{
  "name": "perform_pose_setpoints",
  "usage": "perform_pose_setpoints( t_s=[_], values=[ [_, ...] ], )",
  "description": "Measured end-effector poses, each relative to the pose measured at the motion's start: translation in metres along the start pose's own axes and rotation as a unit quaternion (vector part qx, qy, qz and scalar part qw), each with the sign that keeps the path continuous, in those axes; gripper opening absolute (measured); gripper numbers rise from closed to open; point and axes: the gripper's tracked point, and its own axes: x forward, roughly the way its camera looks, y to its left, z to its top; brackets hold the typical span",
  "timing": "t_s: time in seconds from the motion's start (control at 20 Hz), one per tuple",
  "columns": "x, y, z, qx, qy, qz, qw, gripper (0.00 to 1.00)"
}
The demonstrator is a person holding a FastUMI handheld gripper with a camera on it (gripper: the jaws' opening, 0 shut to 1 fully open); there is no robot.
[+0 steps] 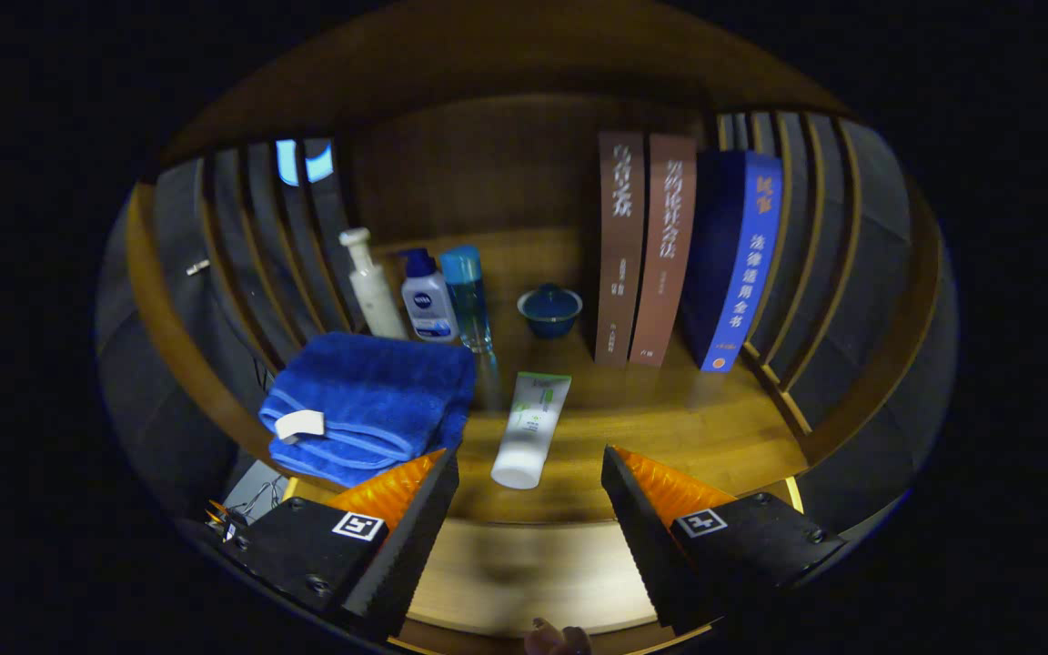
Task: Pull open the drawer, take out the items inside it, and place them on the countertop above the cabinet.
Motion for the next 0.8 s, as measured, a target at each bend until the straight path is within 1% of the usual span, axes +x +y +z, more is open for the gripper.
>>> perform_pose_setpoints(
  t_s=[0.2, 0.4, 0.5, 0.6, 0.7, 0.8],
  values=[
    [-0.073, 0.000, 0.009, -0.003, -0.092, -0.003, 0.996, 1.00],
    [-0.135, 0.002, -0.009, -0.008, -0.160, -0.001, 0.987, 1.00],
    [-0.158, 0.007, -0.035, -0.007, -0.183, 0.016, 0.983, 1.00],
    [-0.170, -0.002, -0.066, -0.018, -0.192, 0.003, 0.981, 0.99],
    [-0.170, -0.003, -0.107, -0.027, -0.186, -0.005, 0.982, 0.99],
    [-0.159, -0.006, -0.145, -0.026, -0.173, -0.011, 0.985, 1.00]
  ],
)
